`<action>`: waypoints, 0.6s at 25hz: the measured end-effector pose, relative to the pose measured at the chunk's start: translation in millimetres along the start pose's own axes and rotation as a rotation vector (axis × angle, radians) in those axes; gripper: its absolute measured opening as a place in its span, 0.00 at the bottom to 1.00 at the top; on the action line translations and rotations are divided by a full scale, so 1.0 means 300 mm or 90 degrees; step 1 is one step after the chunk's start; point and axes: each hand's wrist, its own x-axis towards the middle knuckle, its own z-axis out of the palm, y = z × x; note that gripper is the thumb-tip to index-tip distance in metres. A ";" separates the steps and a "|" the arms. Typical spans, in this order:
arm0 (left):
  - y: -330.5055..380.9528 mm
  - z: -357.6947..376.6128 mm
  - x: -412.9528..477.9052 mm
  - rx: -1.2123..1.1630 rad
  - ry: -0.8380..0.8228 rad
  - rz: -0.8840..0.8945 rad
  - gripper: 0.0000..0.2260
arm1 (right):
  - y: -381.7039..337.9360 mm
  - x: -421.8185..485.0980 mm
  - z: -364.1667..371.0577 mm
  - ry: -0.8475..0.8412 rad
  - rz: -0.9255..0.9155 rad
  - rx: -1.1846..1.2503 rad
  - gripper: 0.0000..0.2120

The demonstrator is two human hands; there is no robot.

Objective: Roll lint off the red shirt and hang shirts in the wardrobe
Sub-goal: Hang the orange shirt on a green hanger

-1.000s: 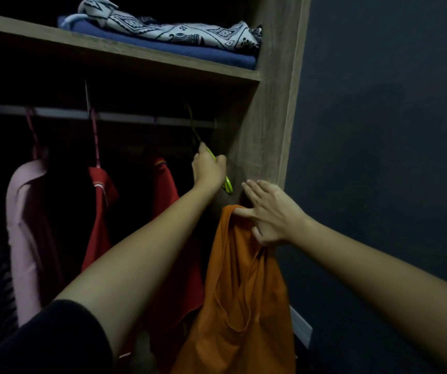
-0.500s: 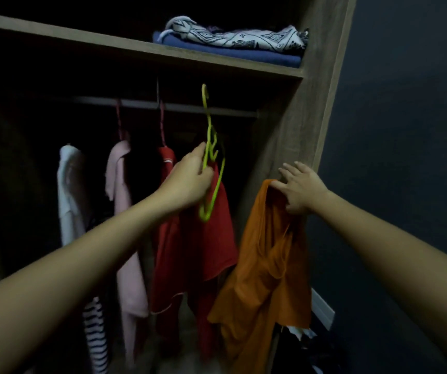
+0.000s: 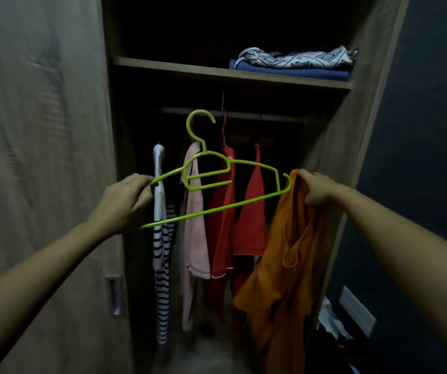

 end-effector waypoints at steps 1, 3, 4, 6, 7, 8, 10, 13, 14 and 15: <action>0.006 -0.011 -0.018 0.006 0.001 0.019 0.25 | -0.028 -0.027 0.000 0.014 -0.020 0.014 0.37; 0.036 -0.010 -0.048 0.003 0.002 0.059 0.23 | -0.096 -0.079 0.005 0.035 -0.079 0.016 0.35; 0.062 0.003 -0.060 -0.012 -0.002 0.089 0.21 | -0.136 -0.101 0.011 0.043 -0.114 0.014 0.34; 0.124 0.048 -0.087 -0.049 -0.020 0.145 0.16 | -0.228 -0.149 0.016 0.045 -0.191 0.035 0.34; 0.156 0.069 -0.103 -0.071 -0.031 0.152 0.15 | -0.269 -0.167 0.019 0.035 -0.226 0.061 0.34; 0.183 0.084 -0.118 -0.103 -0.036 0.140 0.17 | -0.299 -0.184 0.017 0.029 -0.258 0.093 0.33; 0.199 0.104 -0.140 -0.159 -0.004 0.085 0.19 | -0.327 -0.212 -0.009 0.071 -0.298 0.103 0.27; 0.170 0.080 -0.140 -0.175 0.086 0.069 0.19 | -0.288 -0.234 -0.047 0.349 -0.370 -0.152 0.30; 0.164 0.069 -0.134 -0.153 0.109 0.052 0.18 | -0.272 -0.237 -0.046 0.408 -0.404 -0.187 0.32; 0.169 0.062 -0.130 -0.119 0.144 0.020 0.16 | -0.265 -0.245 -0.041 0.436 -0.422 -0.178 0.32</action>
